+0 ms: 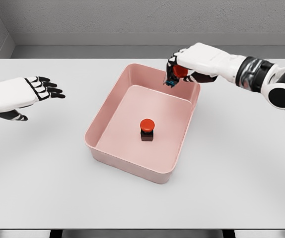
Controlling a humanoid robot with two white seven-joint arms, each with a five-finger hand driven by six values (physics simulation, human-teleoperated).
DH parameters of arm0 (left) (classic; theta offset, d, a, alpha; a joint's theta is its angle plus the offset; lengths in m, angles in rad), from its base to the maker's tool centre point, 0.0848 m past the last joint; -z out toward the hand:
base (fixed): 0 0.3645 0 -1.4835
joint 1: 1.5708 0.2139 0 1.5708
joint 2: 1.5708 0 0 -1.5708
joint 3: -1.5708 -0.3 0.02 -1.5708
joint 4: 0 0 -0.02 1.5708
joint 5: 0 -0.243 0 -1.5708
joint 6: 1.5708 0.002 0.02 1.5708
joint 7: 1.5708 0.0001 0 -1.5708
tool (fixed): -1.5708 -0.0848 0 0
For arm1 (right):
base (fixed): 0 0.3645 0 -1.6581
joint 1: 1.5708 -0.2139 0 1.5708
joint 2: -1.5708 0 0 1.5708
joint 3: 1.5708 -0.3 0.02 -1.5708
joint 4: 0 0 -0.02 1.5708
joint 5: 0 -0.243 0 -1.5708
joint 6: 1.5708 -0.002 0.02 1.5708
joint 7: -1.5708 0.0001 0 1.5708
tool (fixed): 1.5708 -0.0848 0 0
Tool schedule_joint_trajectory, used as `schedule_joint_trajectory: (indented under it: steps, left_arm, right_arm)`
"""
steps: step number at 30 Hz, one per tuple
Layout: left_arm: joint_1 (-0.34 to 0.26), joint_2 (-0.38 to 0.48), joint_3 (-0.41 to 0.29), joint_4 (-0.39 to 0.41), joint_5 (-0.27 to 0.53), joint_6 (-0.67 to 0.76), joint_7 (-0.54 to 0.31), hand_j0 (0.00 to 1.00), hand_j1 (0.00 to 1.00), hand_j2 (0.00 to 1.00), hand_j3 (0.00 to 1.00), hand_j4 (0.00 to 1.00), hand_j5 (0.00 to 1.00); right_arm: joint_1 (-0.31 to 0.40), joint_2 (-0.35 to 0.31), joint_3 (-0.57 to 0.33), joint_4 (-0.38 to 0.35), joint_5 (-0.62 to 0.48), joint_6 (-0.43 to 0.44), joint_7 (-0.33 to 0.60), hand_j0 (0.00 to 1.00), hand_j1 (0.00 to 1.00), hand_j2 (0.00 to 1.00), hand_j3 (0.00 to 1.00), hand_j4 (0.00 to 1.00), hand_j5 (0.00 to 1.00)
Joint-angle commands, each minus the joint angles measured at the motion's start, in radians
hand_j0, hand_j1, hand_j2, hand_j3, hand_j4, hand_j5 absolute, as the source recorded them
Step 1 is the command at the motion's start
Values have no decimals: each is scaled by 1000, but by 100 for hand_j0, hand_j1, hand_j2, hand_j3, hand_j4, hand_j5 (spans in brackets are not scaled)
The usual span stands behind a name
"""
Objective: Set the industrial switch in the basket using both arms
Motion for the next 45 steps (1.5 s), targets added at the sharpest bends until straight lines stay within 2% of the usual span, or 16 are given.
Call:
schedule_joint_trajectory:
  steps: [1, 5, 6, 7, 8, 16, 18, 21, 22, 24, 27, 30, 37, 45]
  left_arm:
    - [0, 1, 2, 1, 6, 1, -2, 100, 100, 100, 100, 100, 100]
    - [0, 3, 2, 1, 6, 1, -2, 100, 100, 100, 100, 100, 100]
    - [0, 3, 2, 1, 6, 1, -2, 100, 100, 100, 100, 100, 100]
    - [-2, 1, 2, 1, 6, 1, -2, 100, 100, 100, 100, 100, 100]
    - [0, 3, 2, 1, 6, 1, -2, 100, 100, 100, 100, 100, 100]
    - [0, 3, 0, 3, 6, 1, -2, 100, 100, 100, 100, 100, 100]
    - [0, 3, 2, 3, 6, 1, -2, 100, 100, 100, 100, 100, 100]
    - [-2, 1, 0, 3, 6, 1, -2, 100, 100, 100, 100, 100, 100]
    - [-2, 1, 0, 3, 6, 1, -2, 100, 100, 100, 100, 100, 100]
    - [0, 1, 2, 3, 6, 1, -2, 100, 100, 100, 100, 100, 100]
    - [0, 1, 0, 3, 6, 1, -2, 100, 100, 100, 100, 100, 100]
    - [0, 1, 0, 3, 6, 1, -2, 100, 100, 100, 100, 100, 100]
    - [0, 1, 0, 3, 6, 1, -2, 100, 100, 100, 100, 100, 100]
    - [0, 1, 0, 3, 6, 1, -2, 100, 100, 100, 100, 100, 100]
  right_arm:
    - [0, 1, 16, -1, -7, -37, -1, 47, 47, 47, 47, 47, 47]
    - [0, 9, 30, -1, -7, -58, -1, 48, 48, 48, 48, 48, 48]
    - [-2, 9, 33, -1, -7, -58, -1, 67, 67, 67, 67, 67, 67]
    - [-3, 6, 33, -1, -7, -58, -1, 95, 95, 95, 95, 95, 95]
    - [-3, 4, 33, -1, -5, -60, -1, 100, 100, 100, 100, 100, 100]
    - [-9, -14, 10, -1, -7, -67, -1, 100, 100, 100, 100, 100, 100]
    - [2, -25, -58, -1, -7, -69, -1, 100, 100, 100, 100, 100, 100]
    - [3, -65, -110, -1, -20, -84, -1, 100, 100, 100, 100, 100, 100]
    - [17, -85, -145, -1, -45, -110, -1, 100, 100, 100, 100, 100, 100]
    - [104, -131, -260, -1, -45, -119, -1, 100, 100, 100, 100, 100, 100]
    - [173, -160, -345, 4, -45, -119, -1, 100, 100, 100, 100, 100, 100]
    - [239, -178, -372, 5, -45, -119, -1, 100, 100, 100, 100, 100, 100]
    - [333, -189, -369, -1, -46, -198, -1, 100, 100, 100, 100, 100, 100]
    - [342, -201, -369, 1, -46, -210, -1, 100, 100, 100, 100, 100, 100]
